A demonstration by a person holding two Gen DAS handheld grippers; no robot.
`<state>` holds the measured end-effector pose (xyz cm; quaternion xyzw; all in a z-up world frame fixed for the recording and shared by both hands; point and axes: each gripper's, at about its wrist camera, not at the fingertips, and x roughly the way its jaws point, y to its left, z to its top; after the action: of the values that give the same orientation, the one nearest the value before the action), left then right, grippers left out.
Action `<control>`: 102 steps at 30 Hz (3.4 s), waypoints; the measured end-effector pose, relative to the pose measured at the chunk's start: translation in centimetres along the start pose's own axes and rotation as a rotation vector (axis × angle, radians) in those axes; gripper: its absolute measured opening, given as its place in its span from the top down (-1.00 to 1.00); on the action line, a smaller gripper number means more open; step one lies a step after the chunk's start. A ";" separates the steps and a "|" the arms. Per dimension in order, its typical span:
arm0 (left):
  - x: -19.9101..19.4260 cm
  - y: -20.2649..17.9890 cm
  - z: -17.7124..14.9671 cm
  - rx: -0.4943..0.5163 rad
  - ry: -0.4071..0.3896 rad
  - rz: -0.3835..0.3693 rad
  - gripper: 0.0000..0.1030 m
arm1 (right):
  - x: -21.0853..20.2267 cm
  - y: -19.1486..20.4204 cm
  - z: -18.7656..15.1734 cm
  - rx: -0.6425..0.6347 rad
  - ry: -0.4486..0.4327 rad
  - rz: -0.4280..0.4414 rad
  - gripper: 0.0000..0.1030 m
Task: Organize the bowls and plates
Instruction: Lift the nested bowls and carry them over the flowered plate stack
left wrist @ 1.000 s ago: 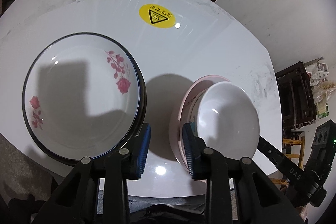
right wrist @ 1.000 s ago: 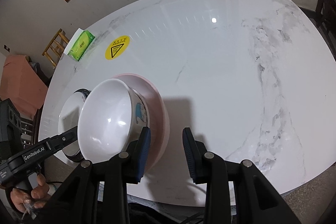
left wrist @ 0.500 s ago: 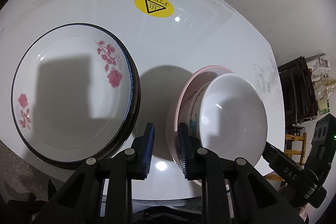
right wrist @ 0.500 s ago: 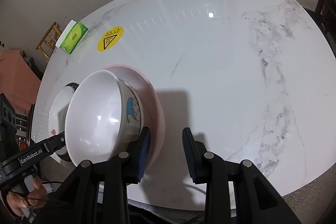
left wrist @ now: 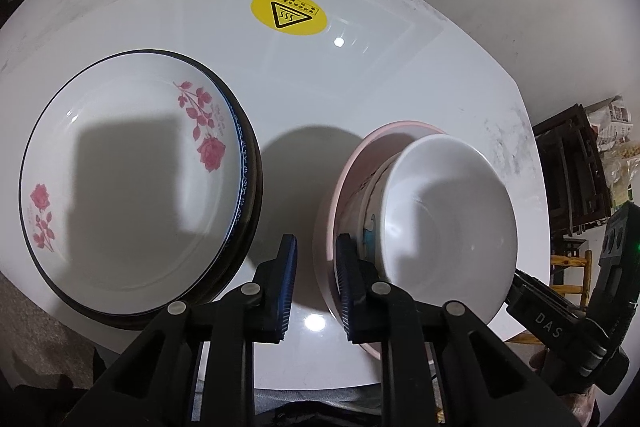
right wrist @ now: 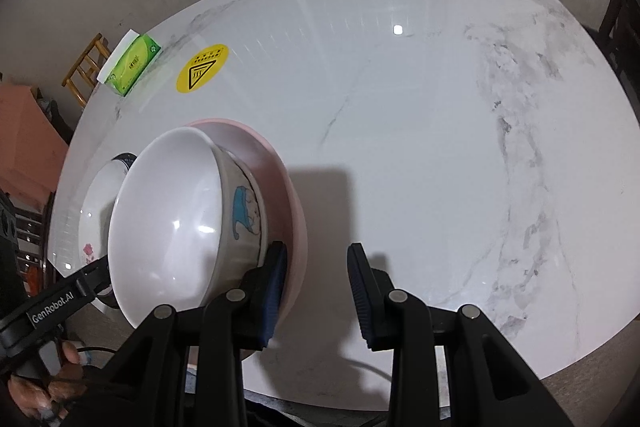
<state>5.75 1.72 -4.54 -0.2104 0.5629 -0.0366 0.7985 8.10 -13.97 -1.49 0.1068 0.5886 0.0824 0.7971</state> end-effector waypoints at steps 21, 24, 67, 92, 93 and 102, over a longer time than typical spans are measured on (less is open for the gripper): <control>0.2 -0.6 -0.1 0.042 -0.021 0.026 0.69 | -0.2 0.4 -0.3 -0.028 -0.016 -0.024 0.38; 0.2 -0.6 -0.1 0.047 -0.022 0.020 0.73 | -0.2 0.4 -0.3 -0.026 -0.019 -0.023 0.38; -0.1 -1.5 0.0 0.077 -0.046 0.034 0.86 | -0.4 1.2 -0.6 -0.010 -0.039 -0.006 0.79; -2.4 -1.8 0.5 0.102 -0.085 0.013 0.86 | -3.0 2.4 0.3 -0.038 -0.085 -0.009 0.79; -2.6 -1.8 0.6 0.100 -0.089 0.012 0.85 | -3.1 2.6 0.4 -0.041 -0.086 -0.008 0.79; -5.5 -0.1 1.5 0.080 -0.132 0.027 0.85 | -4.1 6.1 1.4 -0.098 -0.093 0.015 0.79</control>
<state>5.18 3.71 0.81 -0.1726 0.5100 -0.0343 0.8420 8.15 -9.30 4.32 0.0757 0.5453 0.1123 0.8272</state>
